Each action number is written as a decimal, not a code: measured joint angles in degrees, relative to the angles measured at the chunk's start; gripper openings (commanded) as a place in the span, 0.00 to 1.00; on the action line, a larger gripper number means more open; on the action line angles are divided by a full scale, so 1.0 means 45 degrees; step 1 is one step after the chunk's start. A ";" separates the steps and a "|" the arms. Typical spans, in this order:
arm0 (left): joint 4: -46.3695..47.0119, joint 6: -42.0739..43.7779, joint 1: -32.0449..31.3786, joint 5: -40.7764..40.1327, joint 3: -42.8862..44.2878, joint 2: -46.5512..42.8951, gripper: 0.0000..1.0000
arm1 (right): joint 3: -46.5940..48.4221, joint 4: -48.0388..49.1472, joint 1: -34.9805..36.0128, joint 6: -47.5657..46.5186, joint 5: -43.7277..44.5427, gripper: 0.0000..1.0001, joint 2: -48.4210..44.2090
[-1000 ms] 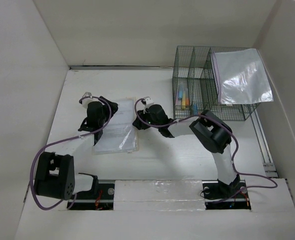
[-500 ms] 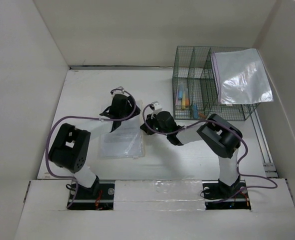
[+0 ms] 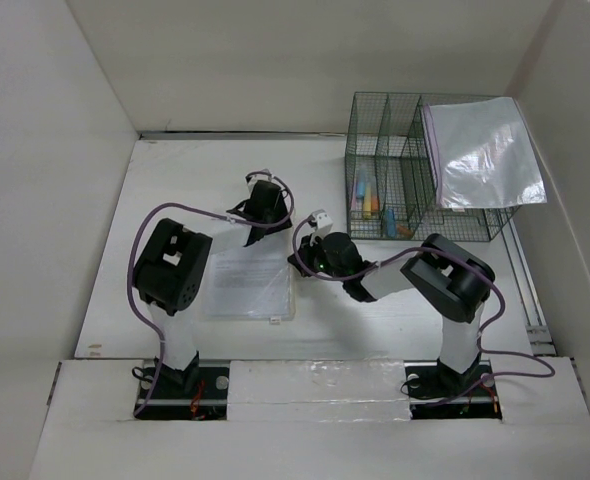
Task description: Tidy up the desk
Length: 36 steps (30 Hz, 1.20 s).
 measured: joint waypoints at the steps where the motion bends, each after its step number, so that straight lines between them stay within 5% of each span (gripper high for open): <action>1: -0.0102 0.0049 -0.0015 -0.0126 0.0107 0.0107 0.45 | -0.0078 0.0073 0.0000 -0.0019 0.0058 0.00 -0.0063; 10: -0.0427 0.0549 -0.0763 -0.0563 0.0986 0.0622 0.52 | -0.0146 0.0136 0.0034 -0.0291 0.0238 0.00 -0.0097; 15: -0.0763 0.0850 -0.0957 -0.0554 0.1447 0.0986 0.35 | -0.0146 0.0126 0.0112 -0.0442 0.0432 0.00 -0.0102; 20: -0.1166 0.1151 -0.1161 -0.1137 0.2021 0.1486 0.00 | -0.0151 0.0078 0.0257 -0.0636 0.0996 0.00 -0.0282; 28: -0.1146 0.1195 -0.1399 -0.1685 0.2001 0.1545 0.00 | -0.0471 -0.0131 0.0350 -0.0763 0.1452 0.01 -0.0729; 30: -0.0937 0.1175 -0.1399 -0.1593 0.1690 0.1355 0.00 | -0.0641 -0.0170 0.0364 -0.0714 0.1433 0.11 -0.0835; 34: -0.0505 0.0986 -0.1394 -0.1044 0.0821 0.0738 0.00 | -0.1107 -0.0058 0.0423 -0.0389 0.1214 0.52 -0.0967; 36: -0.0277 0.0797 -0.1360 -0.0568 0.0393 0.0457 0.00 | -0.1447 0.0073 0.0423 -0.0185 0.1132 0.60 -0.1005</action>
